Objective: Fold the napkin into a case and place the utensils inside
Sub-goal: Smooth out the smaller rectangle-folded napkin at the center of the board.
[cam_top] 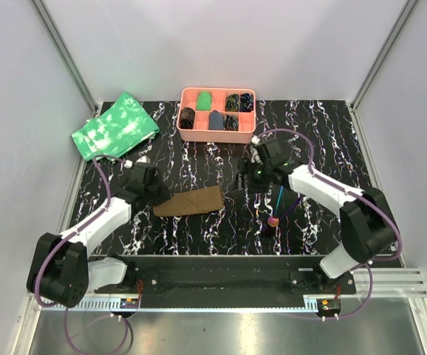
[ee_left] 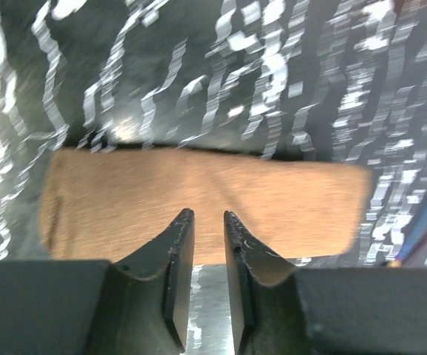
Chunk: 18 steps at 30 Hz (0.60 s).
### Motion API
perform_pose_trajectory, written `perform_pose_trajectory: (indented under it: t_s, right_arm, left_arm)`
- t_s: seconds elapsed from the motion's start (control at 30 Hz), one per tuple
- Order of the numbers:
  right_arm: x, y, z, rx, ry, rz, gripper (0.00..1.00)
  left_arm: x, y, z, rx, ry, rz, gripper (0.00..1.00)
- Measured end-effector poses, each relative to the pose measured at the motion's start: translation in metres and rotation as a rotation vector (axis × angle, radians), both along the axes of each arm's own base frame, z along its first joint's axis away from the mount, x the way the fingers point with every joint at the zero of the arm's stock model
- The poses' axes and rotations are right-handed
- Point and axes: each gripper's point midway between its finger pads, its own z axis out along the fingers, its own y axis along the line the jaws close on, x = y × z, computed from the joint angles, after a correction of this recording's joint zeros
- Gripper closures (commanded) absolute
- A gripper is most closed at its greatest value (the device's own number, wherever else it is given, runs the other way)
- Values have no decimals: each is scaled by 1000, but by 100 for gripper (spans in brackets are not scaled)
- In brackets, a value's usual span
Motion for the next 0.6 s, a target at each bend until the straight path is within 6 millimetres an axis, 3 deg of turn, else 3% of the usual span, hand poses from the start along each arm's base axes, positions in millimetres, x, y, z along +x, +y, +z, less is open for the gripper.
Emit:
perform_pose_trajectory:
  t_s: [0.13,0.23,0.33,0.47,0.6]
  right_arm:
    - [-22,59,-1,122,42,147,61]
    - [-33,94,-10,183,85,229,72]
    - [-30,106,-22,200,112,245,76]
    - [-20,107,-44,188,136,230,75]
    - [-13,99,-68,161,169,199,64]
  left_arm:
    - [-14,15,-22,28,56,33,77]
    - [-14,24,-24,48,51,63,78]
    - [-10,33,-23,61,41,93,78]
    - [-6,49,-31,89,60,150,78]
    - [-5,57,-49,109,112,178,79]
